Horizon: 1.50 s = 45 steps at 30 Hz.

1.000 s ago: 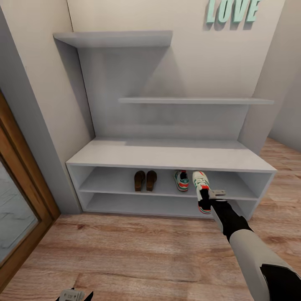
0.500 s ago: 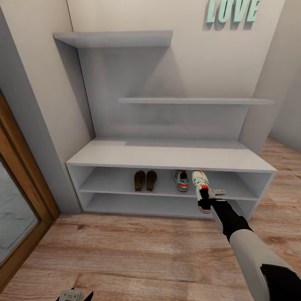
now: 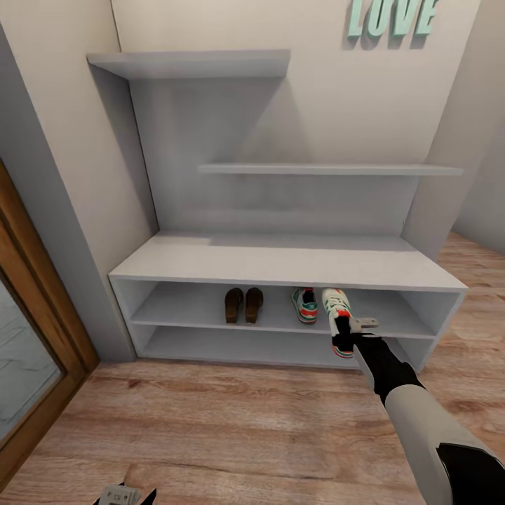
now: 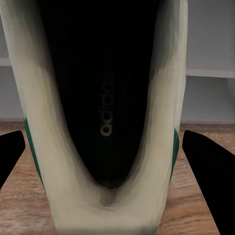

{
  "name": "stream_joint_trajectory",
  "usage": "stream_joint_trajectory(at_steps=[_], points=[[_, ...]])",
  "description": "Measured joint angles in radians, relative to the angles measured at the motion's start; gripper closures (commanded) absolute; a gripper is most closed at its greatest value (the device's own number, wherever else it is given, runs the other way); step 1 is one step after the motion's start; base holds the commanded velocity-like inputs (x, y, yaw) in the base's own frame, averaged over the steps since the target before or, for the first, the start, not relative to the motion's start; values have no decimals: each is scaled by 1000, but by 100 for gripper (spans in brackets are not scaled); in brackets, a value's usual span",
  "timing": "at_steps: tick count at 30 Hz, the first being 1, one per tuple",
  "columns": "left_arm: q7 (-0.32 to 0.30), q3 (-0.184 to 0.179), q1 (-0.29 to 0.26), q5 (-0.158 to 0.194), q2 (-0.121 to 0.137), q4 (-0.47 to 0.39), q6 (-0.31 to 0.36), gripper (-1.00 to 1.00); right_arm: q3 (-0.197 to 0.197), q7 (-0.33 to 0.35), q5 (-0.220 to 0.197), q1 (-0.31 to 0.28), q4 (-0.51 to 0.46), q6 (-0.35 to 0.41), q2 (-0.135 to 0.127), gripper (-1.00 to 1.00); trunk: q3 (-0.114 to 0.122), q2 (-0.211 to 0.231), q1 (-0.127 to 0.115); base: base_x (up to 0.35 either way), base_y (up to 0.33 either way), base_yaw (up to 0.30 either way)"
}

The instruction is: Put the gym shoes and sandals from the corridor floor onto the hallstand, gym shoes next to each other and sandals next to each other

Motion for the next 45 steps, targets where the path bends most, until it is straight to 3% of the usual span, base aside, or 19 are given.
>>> stream_joint_trajectory(at_steps=[9,32,45], points=[[0,0,0,0,0,0,0,-100,0,0,0,0,0,0,0,100,0,0,0,186,0,0],[0,-2,0,0,0,0,0,-100,0,0,0,0,0,0,-1,100,0,0,0,40,0,0],[0,-4,0,-1,-1,-2,1,-100,1,-2,-14,0,1,-1,-20,100,0,0,0,91,0,0]])
